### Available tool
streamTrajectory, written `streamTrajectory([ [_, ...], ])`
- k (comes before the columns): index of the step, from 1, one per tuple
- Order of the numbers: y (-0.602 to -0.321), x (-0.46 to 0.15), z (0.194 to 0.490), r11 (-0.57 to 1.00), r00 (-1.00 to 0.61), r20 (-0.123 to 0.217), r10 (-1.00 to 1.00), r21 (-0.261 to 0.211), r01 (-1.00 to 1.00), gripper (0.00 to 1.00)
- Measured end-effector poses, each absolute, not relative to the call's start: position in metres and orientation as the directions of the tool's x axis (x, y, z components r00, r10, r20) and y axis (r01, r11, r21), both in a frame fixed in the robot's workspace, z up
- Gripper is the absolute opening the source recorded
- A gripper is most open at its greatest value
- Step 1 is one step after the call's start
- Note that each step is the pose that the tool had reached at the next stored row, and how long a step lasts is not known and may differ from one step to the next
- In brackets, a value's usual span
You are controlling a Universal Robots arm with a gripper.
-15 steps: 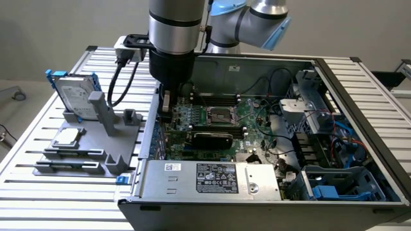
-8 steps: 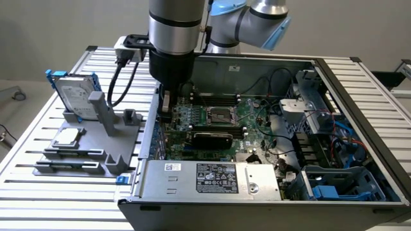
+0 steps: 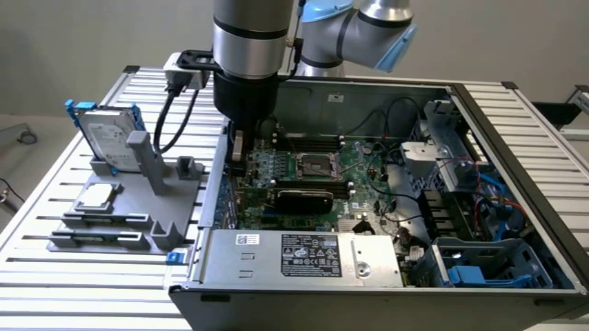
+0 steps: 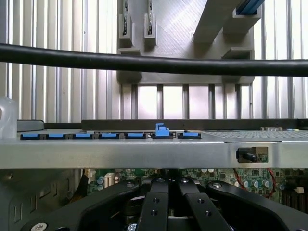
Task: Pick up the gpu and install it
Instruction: 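Press down on the gpu until it lock into place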
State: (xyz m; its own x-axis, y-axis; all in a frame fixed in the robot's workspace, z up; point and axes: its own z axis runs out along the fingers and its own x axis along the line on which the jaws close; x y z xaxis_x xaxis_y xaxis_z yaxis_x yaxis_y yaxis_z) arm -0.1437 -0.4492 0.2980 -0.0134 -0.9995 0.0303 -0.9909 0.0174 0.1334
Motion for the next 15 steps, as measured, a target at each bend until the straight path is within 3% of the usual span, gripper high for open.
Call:
streamTrajectory([
  [15,-0.449,-0.123,0.309,0.018,-0.014,0.031,-0.999,0.139,-0.99,0.11],
])
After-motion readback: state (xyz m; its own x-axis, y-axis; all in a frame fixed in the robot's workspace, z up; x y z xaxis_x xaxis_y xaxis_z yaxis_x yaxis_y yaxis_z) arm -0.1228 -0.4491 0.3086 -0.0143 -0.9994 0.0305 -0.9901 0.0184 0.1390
